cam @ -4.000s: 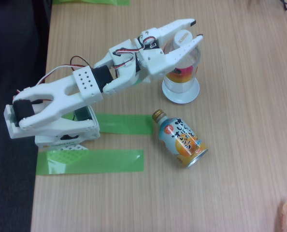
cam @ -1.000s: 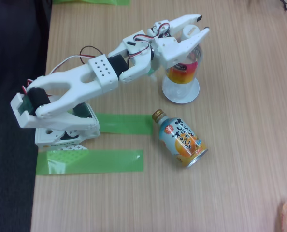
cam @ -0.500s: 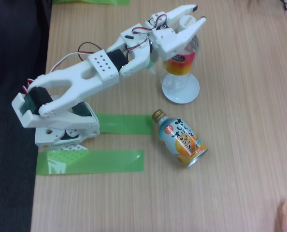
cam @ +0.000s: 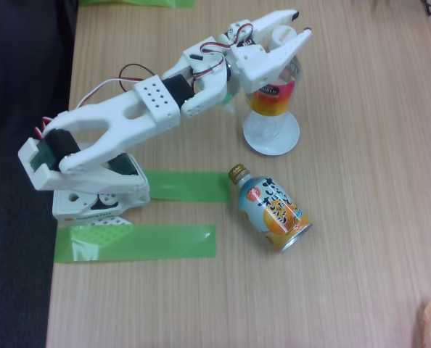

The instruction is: Pick up the plastic bottle and stand it up on the white place

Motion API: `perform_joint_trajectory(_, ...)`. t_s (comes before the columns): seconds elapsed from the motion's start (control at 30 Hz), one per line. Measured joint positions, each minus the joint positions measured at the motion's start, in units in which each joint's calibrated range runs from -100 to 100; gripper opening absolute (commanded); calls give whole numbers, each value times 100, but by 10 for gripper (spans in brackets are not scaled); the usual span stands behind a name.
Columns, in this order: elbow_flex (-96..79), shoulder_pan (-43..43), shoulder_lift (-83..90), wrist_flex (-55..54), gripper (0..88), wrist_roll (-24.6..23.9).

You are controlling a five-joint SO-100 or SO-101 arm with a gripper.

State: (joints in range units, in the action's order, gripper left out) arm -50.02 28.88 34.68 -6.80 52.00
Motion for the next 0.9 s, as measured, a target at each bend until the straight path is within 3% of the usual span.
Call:
perform_joint_trajectory(0.5, 732, -7, -892, -331, 73, 0)
perform_joint_trajectory(0.9, 732, -516, -892, -331, 73, 0)
